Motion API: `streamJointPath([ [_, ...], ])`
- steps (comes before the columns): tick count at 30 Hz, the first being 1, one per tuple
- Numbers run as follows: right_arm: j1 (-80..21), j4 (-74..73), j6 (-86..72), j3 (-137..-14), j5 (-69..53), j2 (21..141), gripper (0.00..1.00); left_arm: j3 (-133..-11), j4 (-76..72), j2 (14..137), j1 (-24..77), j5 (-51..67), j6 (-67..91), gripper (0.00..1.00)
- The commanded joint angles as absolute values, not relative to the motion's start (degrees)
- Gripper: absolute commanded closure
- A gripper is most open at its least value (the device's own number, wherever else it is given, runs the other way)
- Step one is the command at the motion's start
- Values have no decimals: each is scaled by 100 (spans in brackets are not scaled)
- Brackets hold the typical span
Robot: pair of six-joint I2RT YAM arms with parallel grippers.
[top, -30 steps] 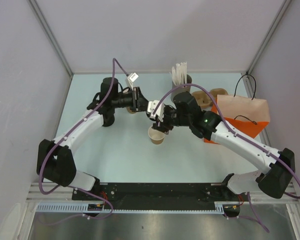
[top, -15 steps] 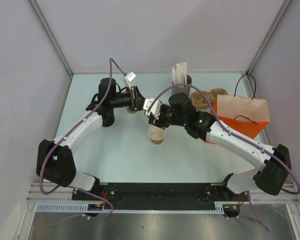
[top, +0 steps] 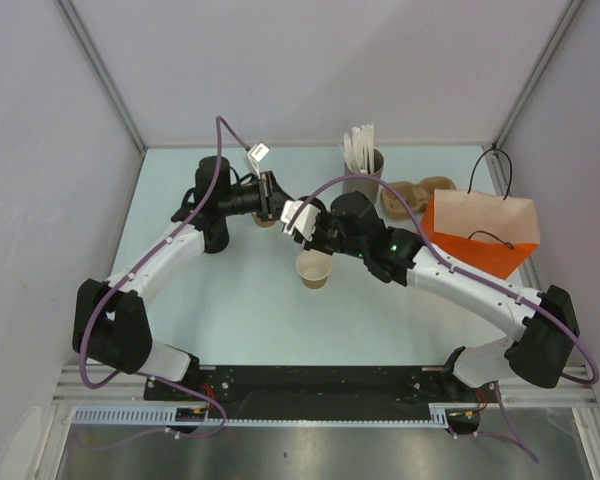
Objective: Pack the takeout coffee
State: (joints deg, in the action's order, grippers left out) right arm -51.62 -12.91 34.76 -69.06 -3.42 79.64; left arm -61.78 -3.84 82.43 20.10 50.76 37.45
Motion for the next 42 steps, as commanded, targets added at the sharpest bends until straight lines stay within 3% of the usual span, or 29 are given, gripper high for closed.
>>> streamJointPath([
  [1, -5238, -975, 3674, -6856, -27, 8095, 72, -6161, -668, 7937, 1995, 5405, 3972, 81],
  [6, -5326, -941, 3735, -6847, 0, 8165, 71, -6117, -738, 7901, 1978, 5432, 3999, 81],
  [8, -5344, -905, 3735, -6847, 176, 8156, 76, -6100, -747, 7875, 1978, 5432, 3999, 80],
  [10, -5353, -888, 3735, -6847, 211, 8147, 86, -6091, -765, 7866, 1978, 5432, 4008, 80],
  [15, -5361, -844, 3744, -6847, 290, 8139, 96, -6082, -782, 7849, 1969, 5449, 4017, 78],
  [16, -5361, -844, 3744, -6847, 290, 8130, 99, -6091, -782, 7840, 1969, 5467, 3999, 76],
  [22, -5353, -1054, 3832, -6847, 176, 7998, 100, -6082, -800, 7734, 1899, 5476, 3929, 33],
  [28, -5353, -1545, 4078, -6847, -184, 7752, 100, -6047, -765, 7497, 1565, 5440, 3885, 10],
  [32, -5335, -1950, 4245, -6847, -500, 7550, 100, -6143, -380, 7269, 1135, 5370, 3535, 1],
  [42, -4984, -2390, 4192, -6873, -1195, 7154, 100, -6960, 1598, 6944, 211, 4677, 1277, 1],
])
